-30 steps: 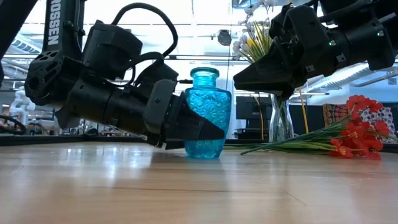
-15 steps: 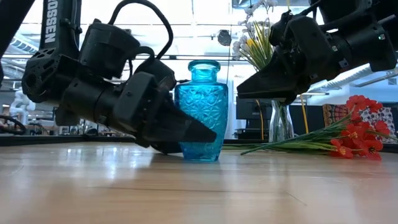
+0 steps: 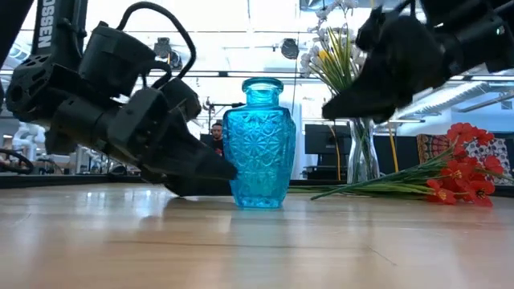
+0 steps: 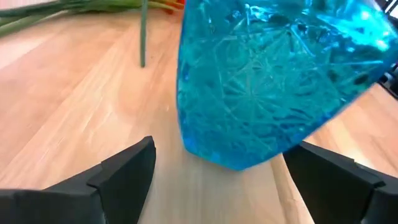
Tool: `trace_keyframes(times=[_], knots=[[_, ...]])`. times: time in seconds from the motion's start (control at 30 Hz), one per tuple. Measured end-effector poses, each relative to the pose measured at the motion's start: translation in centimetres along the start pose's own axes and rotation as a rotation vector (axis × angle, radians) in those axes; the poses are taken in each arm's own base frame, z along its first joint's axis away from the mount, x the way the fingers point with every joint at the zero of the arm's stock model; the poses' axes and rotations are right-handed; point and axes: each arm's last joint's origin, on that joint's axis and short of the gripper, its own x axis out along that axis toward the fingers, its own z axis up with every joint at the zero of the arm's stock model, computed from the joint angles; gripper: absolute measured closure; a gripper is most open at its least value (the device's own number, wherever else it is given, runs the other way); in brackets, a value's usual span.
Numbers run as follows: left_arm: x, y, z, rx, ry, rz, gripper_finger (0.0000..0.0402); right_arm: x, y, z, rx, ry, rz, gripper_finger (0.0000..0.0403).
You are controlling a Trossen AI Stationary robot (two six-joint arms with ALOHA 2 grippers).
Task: Sort flowers into vase by color
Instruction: Adjust the blue vase on the table, then put the bottom orange flowers into the blue vase
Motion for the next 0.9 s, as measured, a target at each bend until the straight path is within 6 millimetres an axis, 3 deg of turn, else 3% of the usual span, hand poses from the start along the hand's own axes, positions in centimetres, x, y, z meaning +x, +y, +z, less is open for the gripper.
trace_keyframes(times=[0.3, 0.73, 0.9], knots=[[-0.9, -0.1, 0.1, -0.03, 0.001, -0.007, 0.0047, -4.3, -1.5, 2.0, 0.047, 0.07, -0.03, 0.0287], [-1.0, -0.1, 0.3, -0.113, 0.005, -0.042, 0.0047, -10.2, -5.1, 0.0, 0.123, 0.404, -0.223, 0.0287], [-2.9, 0.9, 0.6, -0.115, 0.103, -0.094, 0.0047, -11.3, -5.9, -0.3, 0.118, 0.462, -0.259, 0.0287]])
